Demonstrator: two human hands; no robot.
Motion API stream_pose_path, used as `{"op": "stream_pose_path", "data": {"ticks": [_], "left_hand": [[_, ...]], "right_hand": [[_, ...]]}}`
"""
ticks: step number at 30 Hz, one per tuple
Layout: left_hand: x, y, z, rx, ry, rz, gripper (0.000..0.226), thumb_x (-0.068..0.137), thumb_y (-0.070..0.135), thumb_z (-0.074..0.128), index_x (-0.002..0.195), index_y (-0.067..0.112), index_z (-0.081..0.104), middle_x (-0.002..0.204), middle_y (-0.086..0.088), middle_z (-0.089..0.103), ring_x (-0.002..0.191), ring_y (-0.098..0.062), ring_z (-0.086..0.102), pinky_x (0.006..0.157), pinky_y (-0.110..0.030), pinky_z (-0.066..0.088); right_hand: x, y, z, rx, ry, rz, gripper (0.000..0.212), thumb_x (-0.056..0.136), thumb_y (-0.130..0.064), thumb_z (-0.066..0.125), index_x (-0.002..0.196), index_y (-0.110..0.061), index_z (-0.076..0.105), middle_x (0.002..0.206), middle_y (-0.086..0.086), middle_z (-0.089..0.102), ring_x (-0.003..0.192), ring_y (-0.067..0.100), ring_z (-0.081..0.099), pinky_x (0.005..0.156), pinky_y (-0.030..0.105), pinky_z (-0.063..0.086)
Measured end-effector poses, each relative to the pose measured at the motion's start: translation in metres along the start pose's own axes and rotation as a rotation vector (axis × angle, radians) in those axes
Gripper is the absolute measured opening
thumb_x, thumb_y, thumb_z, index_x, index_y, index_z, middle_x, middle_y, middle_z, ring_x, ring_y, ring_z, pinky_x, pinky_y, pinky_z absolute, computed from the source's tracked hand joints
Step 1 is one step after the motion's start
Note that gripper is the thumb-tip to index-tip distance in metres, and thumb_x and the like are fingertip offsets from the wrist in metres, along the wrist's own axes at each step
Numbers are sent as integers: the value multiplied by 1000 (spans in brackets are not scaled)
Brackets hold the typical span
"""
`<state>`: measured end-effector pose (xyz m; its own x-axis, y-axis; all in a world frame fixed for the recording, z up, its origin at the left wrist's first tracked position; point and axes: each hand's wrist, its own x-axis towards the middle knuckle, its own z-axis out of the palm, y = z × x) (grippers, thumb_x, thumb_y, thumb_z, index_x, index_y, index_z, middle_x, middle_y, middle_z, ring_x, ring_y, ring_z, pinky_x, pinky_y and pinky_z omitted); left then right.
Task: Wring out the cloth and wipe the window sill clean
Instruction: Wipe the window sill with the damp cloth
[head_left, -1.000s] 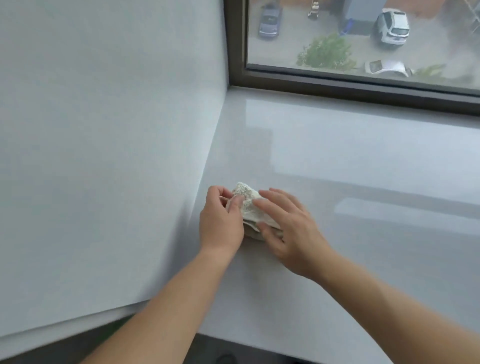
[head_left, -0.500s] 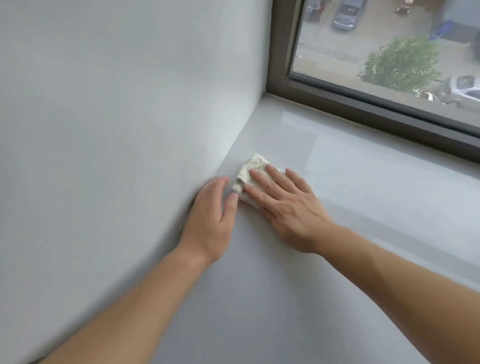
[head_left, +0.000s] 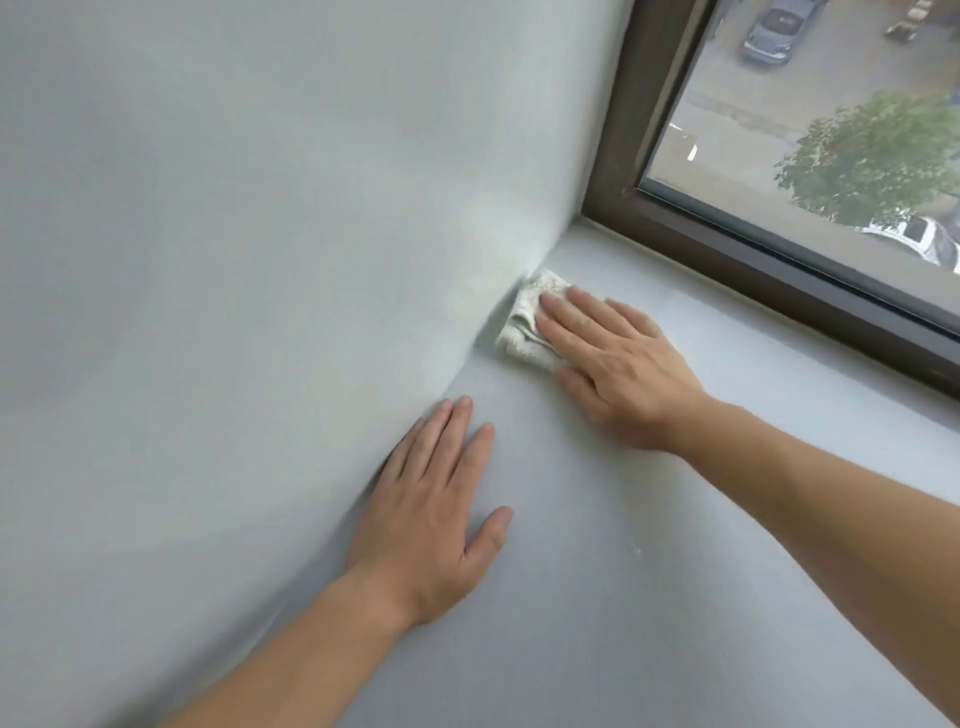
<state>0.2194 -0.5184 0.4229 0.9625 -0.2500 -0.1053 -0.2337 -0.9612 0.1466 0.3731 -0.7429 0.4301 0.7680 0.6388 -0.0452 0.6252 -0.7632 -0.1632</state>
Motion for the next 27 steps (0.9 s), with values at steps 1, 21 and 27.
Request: {"op": "stream_pose_path", "data": {"ticks": [1,21,27], "left_hand": [[0,0,0,2,0,0,73,96,54,34,154,11,30,166,-11,14,154,-24,6,120,-43,15],[-15,1,-7,-334,153,-80,65,90,50,44,140,9,50,154,-12,41,146,-27,31,118,-40,22],[-105,4,2,-222,181,-244,54,88,43,46,132,13,53,149,-13,45,138,-32,41,112,-48,30]], "right_hand": [[11,14,-2,-9,2,55,57,103,-44,24,157,-27,24,165,-8,17,153,17,12,122,41,13],[-23,-64,11,19,13,184,59,101,-40,26,158,-26,15,168,-7,5,154,23,-3,123,44,2],[-21,-56,7,18,-12,294,63,102,-48,18,160,-28,3,167,-7,-5,153,21,-11,123,43,-3]]}}
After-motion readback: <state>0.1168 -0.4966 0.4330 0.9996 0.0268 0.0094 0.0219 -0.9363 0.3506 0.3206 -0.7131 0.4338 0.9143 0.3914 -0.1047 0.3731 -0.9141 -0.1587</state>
